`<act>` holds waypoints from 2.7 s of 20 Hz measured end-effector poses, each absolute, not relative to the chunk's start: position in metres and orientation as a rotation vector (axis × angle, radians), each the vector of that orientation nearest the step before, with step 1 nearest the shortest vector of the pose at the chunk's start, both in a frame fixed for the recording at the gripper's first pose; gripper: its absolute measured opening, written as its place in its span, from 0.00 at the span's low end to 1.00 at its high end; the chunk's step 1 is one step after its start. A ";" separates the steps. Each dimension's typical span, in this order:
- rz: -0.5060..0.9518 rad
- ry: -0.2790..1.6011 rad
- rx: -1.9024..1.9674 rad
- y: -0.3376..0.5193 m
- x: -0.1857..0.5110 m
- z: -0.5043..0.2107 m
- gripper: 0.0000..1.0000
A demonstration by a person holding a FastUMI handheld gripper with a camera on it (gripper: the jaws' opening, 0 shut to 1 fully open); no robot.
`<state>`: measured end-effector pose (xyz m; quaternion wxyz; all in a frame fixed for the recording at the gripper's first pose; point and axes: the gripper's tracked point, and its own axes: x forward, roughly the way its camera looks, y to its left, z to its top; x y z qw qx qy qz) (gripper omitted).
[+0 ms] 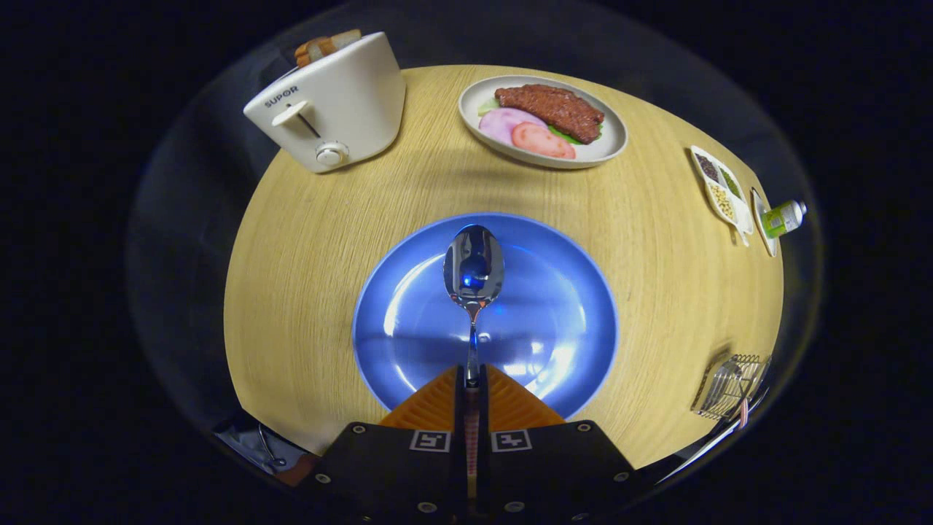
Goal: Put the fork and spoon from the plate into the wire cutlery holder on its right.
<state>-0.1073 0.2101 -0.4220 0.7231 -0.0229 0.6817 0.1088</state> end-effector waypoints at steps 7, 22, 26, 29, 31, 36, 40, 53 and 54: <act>0.142 1.498 -0.014 0.078 -0.128 -0.375 0.06; 0.146 1.668 -0.091 -0.111 -0.182 -0.344 0.06; 0.267 1.819 -0.189 -0.129 -0.196 -0.350 0.06; 0.345 1.938 -0.303 -0.148 -0.204 -0.352 0.06; 0.396 2.012 -0.351 -0.155 -0.207 -0.353 0.06; 0.443 2.180 -0.390 -0.158 -0.197 -0.361 0.06; 0.493 2.257 -0.446 -0.154 -0.186 -0.364 0.06; 0.465 2.372 -0.395 -0.135 -0.166 -0.367 0.09; 0.463 2.367 -0.381 -0.135 -0.169 -0.368 0.11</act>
